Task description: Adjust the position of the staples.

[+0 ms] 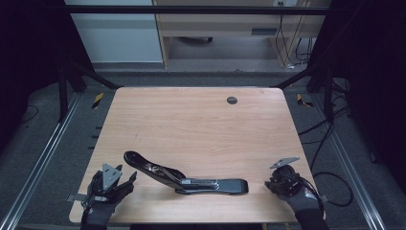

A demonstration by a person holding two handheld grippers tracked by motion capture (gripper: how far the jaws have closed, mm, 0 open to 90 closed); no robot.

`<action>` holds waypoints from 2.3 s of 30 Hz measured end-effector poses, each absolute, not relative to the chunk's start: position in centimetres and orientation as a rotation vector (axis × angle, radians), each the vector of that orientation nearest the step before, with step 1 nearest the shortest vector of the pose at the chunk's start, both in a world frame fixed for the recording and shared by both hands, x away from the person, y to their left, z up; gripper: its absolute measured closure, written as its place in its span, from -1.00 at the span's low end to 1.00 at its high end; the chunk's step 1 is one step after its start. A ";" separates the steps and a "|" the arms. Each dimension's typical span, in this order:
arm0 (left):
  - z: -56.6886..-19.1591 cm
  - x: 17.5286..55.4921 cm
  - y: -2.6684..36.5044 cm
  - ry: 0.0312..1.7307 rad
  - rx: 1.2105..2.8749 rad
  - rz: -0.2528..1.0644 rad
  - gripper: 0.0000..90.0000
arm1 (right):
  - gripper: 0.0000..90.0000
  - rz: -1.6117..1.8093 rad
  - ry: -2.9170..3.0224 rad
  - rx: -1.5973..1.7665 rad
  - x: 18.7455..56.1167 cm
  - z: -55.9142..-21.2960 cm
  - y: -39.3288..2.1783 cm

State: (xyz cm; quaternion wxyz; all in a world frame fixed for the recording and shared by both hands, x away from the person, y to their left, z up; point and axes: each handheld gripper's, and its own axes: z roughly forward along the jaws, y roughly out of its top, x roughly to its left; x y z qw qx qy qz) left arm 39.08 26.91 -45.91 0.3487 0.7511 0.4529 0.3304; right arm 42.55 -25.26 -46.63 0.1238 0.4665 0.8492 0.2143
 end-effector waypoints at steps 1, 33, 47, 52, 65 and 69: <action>-45.9 39.1 26.9 1.173 1.947 0.856 -0.07 | 0.59 0.619 2.482 1.353 42.6 -46.7 -25.3; -46.1 39.3 26.8 1.188 1.963 0.847 -0.07 | 0.73 0.727 2.543 1.182 42.4 -45.8 -24.7; -46.2 39.4 26.8 1.192 1.976 0.833 -0.07 | 0.74 0.827 2.539 1.079 43.1 -43.7 -23.7; -46.3 39.4 26.8 1.190 1.984 0.830 -0.07 | 0.74 0.903 2.537 1.012 43.2 -42.7 -23.7; -46.5 39.6 26.8 1.187 1.999 0.809 -0.07 | 0.74 0.990 2.558 0.912 43.9 -41.3 -22.9; -46.5 39.6 26.8 1.189 2.004 0.809 -0.07 | 0.74 1.014 2.576 0.857 44.0 -40.8 -22.7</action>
